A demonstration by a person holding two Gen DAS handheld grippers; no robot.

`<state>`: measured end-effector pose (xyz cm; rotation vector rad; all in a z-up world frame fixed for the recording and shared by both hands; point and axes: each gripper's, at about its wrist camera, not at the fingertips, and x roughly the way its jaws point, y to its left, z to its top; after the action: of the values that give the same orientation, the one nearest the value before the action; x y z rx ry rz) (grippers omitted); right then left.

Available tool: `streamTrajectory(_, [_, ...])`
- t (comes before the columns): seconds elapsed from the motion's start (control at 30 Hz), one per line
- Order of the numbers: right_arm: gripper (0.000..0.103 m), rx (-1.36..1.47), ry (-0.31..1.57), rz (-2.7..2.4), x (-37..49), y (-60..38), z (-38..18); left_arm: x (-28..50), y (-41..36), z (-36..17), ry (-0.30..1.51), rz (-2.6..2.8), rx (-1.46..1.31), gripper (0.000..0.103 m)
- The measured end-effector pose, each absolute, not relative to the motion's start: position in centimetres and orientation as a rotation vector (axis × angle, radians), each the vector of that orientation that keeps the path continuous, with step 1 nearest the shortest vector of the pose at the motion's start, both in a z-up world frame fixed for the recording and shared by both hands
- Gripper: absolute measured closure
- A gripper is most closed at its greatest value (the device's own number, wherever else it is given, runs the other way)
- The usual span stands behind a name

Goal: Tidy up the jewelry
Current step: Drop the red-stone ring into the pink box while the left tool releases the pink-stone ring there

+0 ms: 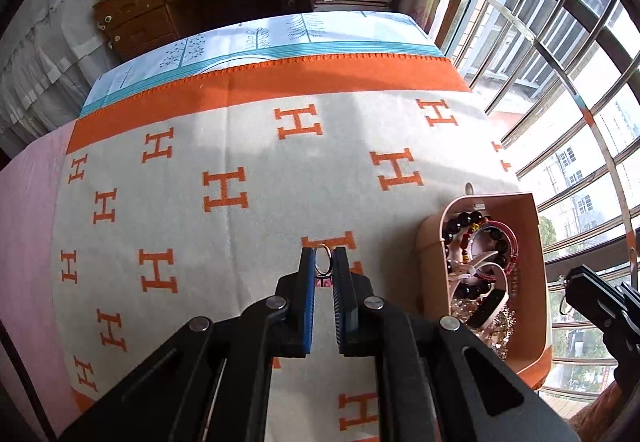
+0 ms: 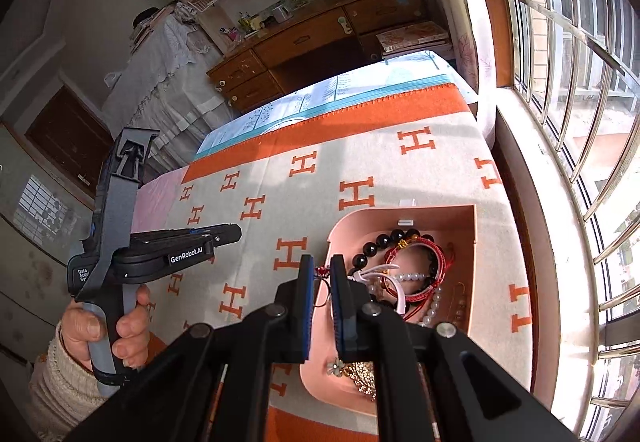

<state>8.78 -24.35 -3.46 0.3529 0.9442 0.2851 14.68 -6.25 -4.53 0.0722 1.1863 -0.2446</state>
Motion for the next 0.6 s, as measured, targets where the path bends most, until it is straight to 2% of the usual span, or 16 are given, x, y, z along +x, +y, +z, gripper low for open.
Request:
streamTrajectory(0.23, [0.095,0.327,0.949,0.268,6.1,-26.5,-3.1,10.5,-13.1,-1.0,1.158,-0.453,0.119,0.097])
streamTrajectory(0.6, [0.094,0.312,1.079,0.245,4.7,-27.5,-6.3,8.3,-17.3,-4.8,1.318,-0.52,0.164,0.096])
